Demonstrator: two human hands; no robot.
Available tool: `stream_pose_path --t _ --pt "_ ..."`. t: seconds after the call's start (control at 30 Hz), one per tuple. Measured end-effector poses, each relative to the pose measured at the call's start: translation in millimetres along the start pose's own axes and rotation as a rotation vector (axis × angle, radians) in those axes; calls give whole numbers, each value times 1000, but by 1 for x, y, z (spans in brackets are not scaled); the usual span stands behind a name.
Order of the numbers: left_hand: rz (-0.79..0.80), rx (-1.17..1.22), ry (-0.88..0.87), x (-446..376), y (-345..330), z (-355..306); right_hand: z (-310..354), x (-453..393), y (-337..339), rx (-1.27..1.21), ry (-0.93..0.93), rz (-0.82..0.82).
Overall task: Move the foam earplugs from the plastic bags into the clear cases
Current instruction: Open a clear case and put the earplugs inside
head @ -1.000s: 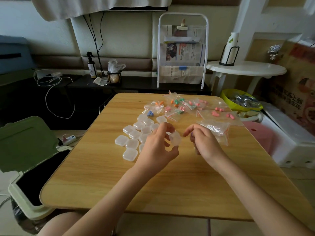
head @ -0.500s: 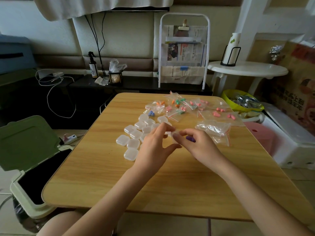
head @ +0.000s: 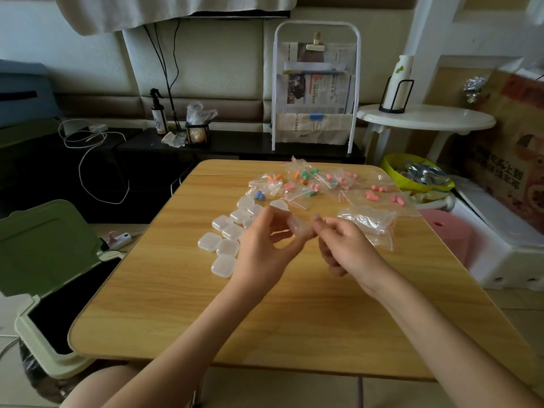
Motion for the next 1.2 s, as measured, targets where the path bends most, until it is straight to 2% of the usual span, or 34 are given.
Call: stream_pose_path --t 0.07,0.2,0.4,0.53,0.7,0.77,0.87,1.03,1.13,1.2 --pt "-56 167 181 -4 4 2 3 1 5 41 57 -25" --pt "-107 617 484 -3 6 8 8 6 9 358 338 -101" --pt "-85 871 607 3 -1 8 4 6 3 522 501 -217" --pt "-56 937 614 2 -1 5 5 6 5 569 570 -247" --pt "-45 955 650 1 0 7 2 6 1 716 683 -354" --pt "-15 944 664 2 -1 7 1 5 2 691 708 -417" --pt "68 969 705 9 -8 0 4 -2 13 558 654 -473" --pt "259 1053 768 15 -11 -12 -1 -10 13 391 352 -258" --pt "193 1032 781 14 -10 -9 0 -10 12 304 252 -237" --pt "106 1013 774 13 -9 -3 -1 -14 12 79 69 -146"
Point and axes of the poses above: each hand's wrist, its own x-axis away from the middle knuckle, its own y-axis out of the back of the hand, z = x × y, the point moved 2 cm from there along -x, towards the middle knuckle, and after that the axes turned 14 degrees about -y, right-handed, at the moved point
